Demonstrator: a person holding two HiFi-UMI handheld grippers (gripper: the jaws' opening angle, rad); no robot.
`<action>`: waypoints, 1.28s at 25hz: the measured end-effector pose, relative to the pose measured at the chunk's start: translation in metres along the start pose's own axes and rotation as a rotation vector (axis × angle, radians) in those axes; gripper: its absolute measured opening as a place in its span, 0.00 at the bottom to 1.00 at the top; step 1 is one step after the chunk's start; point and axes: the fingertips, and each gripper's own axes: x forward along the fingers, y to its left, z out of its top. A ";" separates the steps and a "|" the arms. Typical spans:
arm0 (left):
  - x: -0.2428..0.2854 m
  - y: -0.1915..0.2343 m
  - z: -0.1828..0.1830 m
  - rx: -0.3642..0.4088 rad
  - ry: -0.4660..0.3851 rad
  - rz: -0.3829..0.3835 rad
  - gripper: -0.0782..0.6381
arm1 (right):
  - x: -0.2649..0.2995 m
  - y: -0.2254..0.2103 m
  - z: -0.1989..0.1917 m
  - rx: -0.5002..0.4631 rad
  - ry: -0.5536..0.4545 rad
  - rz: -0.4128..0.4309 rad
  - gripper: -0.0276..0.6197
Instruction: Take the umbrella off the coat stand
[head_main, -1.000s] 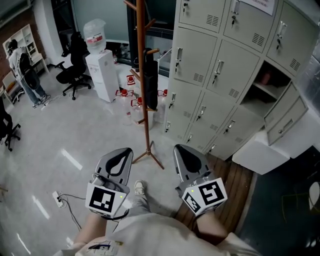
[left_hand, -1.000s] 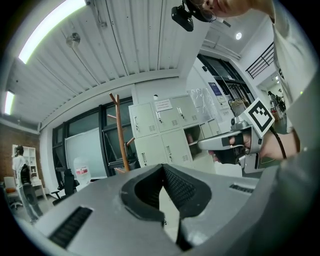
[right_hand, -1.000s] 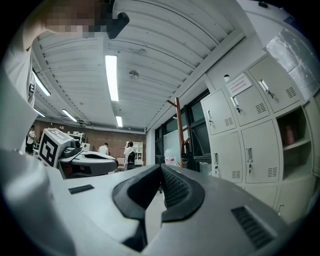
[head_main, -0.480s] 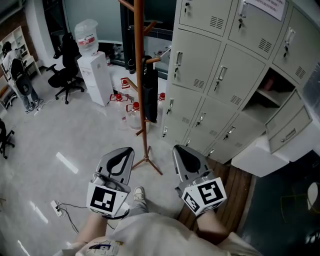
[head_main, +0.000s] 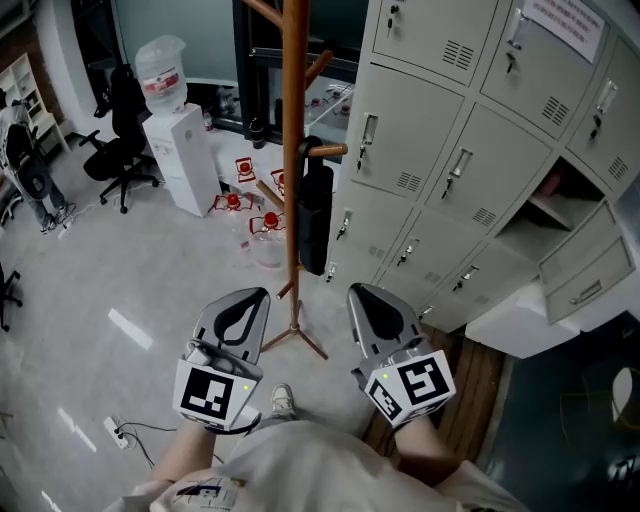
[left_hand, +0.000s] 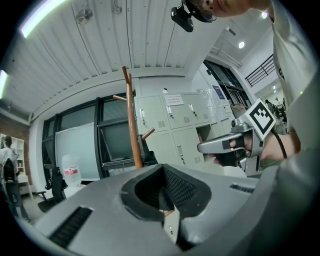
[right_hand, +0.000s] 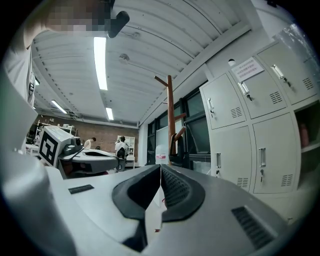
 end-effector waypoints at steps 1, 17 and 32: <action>0.005 0.008 -0.001 -0.001 -0.001 -0.003 0.12 | 0.009 -0.001 0.001 -0.001 0.000 -0.002 0.05; 0.080 0.100 -0.023 -0.002 -0.031 -0.109 0.12 | 0.120 -0.020 0.006 -0.033 -0.024 -0.077 0.05; 0.106 0.112 -0.030 -0.022 -0.020 -0.113 0.12 | 0.132 -0.039 0.002 -0.016 -0.035 -0.058 0.06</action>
